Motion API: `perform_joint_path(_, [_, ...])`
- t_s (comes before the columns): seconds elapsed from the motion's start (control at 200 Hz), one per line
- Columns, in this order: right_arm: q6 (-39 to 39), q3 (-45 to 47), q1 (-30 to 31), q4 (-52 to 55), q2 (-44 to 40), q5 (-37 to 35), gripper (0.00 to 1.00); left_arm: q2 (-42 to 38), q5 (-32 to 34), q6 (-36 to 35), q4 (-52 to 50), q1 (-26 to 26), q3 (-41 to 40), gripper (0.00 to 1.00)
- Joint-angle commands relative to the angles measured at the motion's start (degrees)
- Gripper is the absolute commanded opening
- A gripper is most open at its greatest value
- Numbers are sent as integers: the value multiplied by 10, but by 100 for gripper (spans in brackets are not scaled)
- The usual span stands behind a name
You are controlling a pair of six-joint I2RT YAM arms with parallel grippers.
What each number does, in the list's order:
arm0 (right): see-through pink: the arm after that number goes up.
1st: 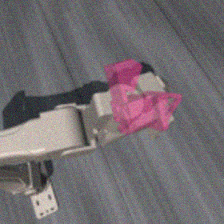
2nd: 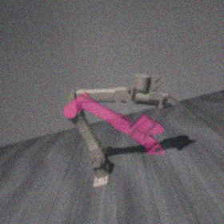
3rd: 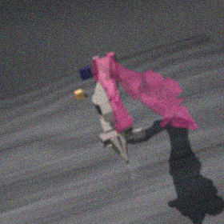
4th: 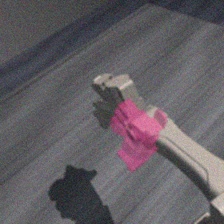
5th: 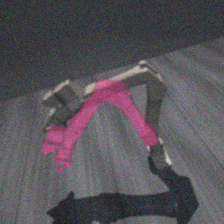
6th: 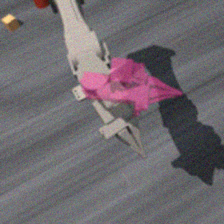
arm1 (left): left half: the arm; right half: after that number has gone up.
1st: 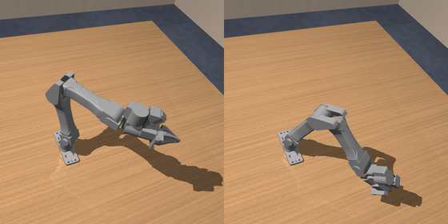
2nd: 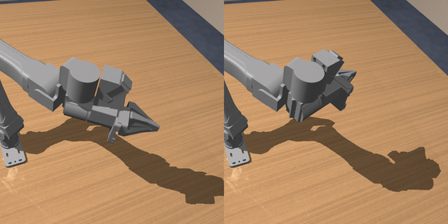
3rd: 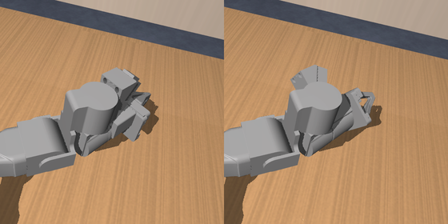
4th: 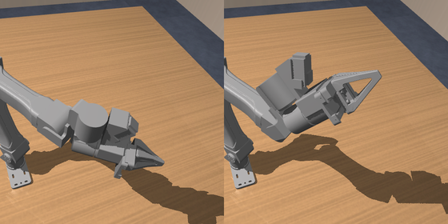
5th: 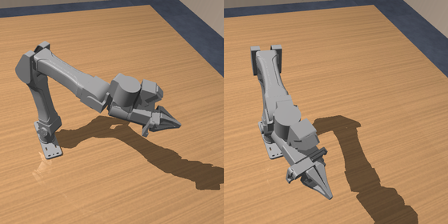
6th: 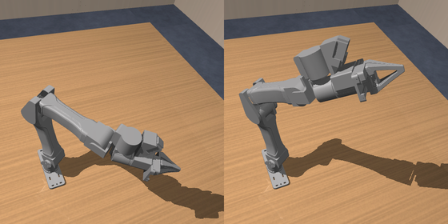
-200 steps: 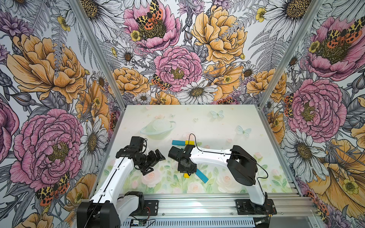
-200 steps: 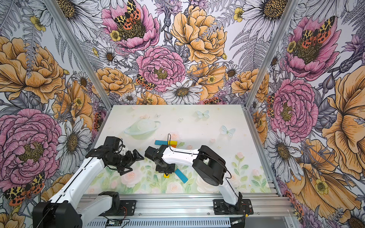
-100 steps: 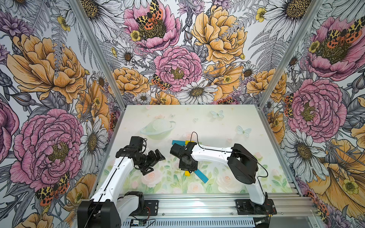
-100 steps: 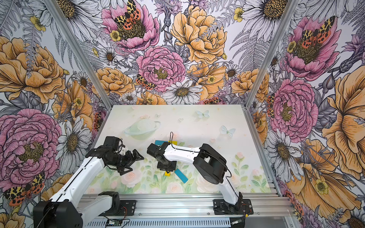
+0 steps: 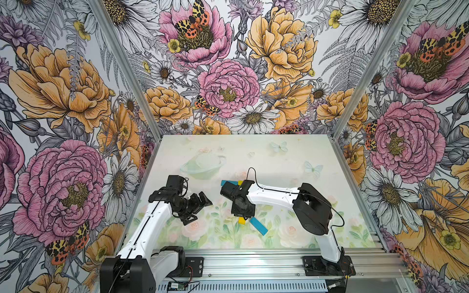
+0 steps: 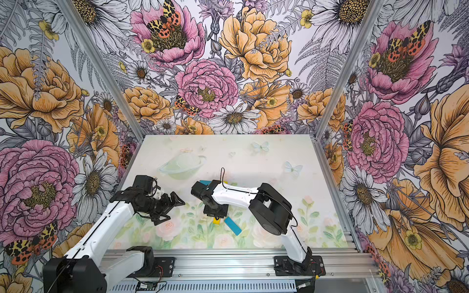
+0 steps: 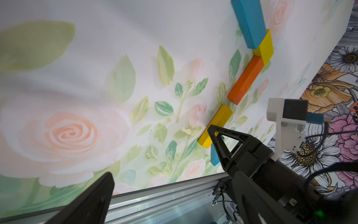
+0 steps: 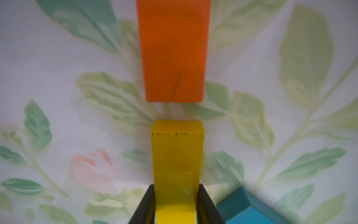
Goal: Assemble the number 7 with building blocks
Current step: Assemble the building block at the center of the board.
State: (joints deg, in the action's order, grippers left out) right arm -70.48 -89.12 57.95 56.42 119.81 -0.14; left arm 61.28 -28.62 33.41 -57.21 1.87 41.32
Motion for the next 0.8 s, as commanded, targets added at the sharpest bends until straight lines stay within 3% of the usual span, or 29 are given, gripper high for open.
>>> perform_joint_path(0.0, [10,-17,-6,-3,23,1,24,2,-12,-14,-1,-8,14,99])
perform_joint_path(0.796, [13,-6,-18,-3,43,0,24,10,-20,-21,-1,-17,14,99])
